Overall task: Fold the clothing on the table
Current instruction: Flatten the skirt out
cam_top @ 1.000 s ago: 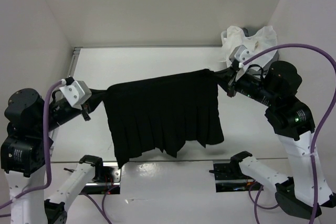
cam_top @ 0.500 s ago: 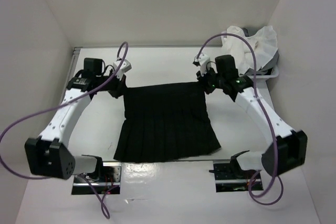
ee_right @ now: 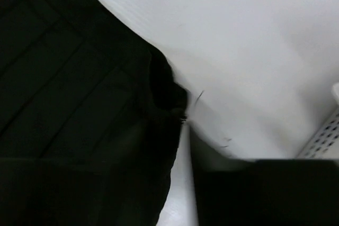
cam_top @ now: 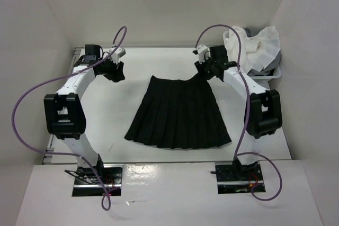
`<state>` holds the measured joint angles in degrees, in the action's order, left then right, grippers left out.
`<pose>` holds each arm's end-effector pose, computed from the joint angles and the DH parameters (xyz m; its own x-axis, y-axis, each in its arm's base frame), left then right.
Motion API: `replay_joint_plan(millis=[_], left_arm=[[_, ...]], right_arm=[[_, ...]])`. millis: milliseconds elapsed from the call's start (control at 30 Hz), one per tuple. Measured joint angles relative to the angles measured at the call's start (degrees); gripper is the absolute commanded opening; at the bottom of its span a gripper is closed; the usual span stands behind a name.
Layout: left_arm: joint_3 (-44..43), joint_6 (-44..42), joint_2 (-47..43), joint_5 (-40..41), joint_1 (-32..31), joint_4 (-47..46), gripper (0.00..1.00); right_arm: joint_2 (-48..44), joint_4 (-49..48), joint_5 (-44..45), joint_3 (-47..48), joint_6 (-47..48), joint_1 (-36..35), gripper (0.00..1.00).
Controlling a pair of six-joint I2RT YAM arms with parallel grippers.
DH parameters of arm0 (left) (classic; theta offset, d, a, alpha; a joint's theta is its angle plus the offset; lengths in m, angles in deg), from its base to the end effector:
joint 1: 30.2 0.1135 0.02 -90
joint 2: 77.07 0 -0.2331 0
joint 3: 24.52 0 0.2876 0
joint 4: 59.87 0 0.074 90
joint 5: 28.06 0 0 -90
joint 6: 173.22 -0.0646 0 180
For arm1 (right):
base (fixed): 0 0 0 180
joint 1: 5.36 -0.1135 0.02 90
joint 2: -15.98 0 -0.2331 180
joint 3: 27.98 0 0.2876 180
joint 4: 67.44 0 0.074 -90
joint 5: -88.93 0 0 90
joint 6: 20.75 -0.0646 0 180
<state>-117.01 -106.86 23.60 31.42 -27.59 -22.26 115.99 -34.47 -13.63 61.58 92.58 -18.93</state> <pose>0.4393 -0.0128 0.2087 -0.5298 0.3216 -0.7847 0.5752 0.8162 -0.0539 0.4272 0.1176 0.1967 -0.4620 -0.5092 -0.7261 -0.6159 0.7733 -0.1504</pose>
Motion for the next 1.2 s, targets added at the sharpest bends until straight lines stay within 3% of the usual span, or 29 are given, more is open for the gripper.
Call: replay_joint_plan(millis=[33, 133, 200, 433, 767, 1200], left_arm=[[-1.2, -0.1, 1.5, 0.3, 0.3, -0.3, 0.58], [-4.1, 0.7, 4.5, 0.7, 0.7, -0.8, 0.66], [-5.0, 1.7, 4.9, 0.8, 0.9, -1.4, 0.68], [-0.8, 8.2, -2.7, 2.4, 1.1, -2.8, 1.00], [1.4, 20.2, -25.1, 9.7, 4.4, 3.6, 1.00], [12.1, 22.4, -22.7, 9.8, 4.4, 11.7, 1.00]], right_arm=[[1.7, -0.3, 0.7, 1.2, -0.2, 0.0, 0.72], [7.3, -1.1, 3.3, 6.7, -0.3, -0.1, 0.99], [10.6, -1.8, 6.7, 10.5, -1.0, -0.2, 0.99], [9.3, -6.5, 22.4, 9.3, -6.2, -2.7, 0.99], [-4.8, 0.5, 20.9, 2.6, -15.3, -16.5, 0.99], [-0.3, 8.1, 17.6, -2.7, -20.7, -16.9, 0.99]])
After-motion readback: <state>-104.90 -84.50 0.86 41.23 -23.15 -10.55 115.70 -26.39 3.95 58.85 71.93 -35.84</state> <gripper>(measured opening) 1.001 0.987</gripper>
